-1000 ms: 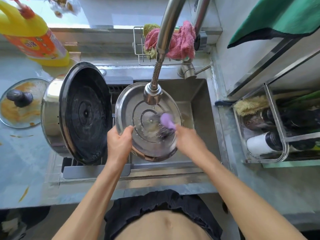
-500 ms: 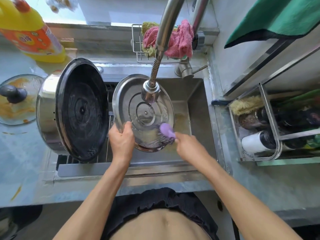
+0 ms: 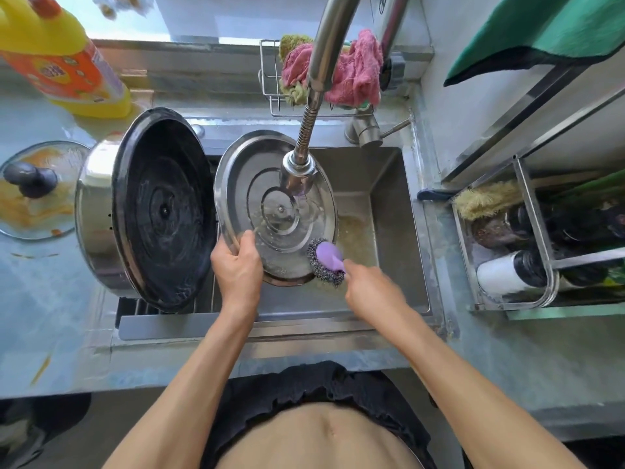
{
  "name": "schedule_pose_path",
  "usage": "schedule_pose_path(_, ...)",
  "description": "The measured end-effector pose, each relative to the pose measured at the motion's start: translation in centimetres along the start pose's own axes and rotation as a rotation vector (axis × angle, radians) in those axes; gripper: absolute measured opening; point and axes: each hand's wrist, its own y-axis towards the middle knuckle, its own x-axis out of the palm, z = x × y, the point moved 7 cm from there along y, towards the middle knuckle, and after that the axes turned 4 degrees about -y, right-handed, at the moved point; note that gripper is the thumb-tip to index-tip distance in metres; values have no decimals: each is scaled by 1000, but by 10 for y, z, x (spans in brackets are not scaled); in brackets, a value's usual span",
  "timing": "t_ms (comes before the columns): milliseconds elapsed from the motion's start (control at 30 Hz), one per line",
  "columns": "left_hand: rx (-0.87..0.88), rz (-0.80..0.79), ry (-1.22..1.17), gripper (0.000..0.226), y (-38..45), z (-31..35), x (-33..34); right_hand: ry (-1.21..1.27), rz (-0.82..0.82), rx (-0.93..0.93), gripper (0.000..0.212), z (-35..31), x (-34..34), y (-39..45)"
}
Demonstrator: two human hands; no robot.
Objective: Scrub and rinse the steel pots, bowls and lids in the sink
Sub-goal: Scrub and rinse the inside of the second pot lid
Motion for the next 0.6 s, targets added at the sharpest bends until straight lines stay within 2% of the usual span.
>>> schedule_pose_path(133,-35,2,-19,13,2,-5,4,78,-32,-155,32,-25,9,-14)
schedule_pose_path(233,-51,-53,-33,13,-3,-8,8,-4,-17,15,38,8,-1,3)
schedule_pose_path(267,-53,-63,-34,13,-4,-8,9,-7,-20,5,36,7,-2,3)
schedule_pose_path(367,-68,-54,-22,15,0,-7,10,100,-28,-268,21,-45,-2,-20)
schedule_pose_path(400,-80,-62,-25,16,2,-9,10,103,12,-311,23,-49,-6,-16)
schedule_pose_path(500,-96,-148,-27,20,0,-12,12,-11,90,-167,37,-22,-22,13)
schedule_pose_path(600,-141,-164,-46,24,1,-17,12,-55,87,-292,40,-47,-17,3)
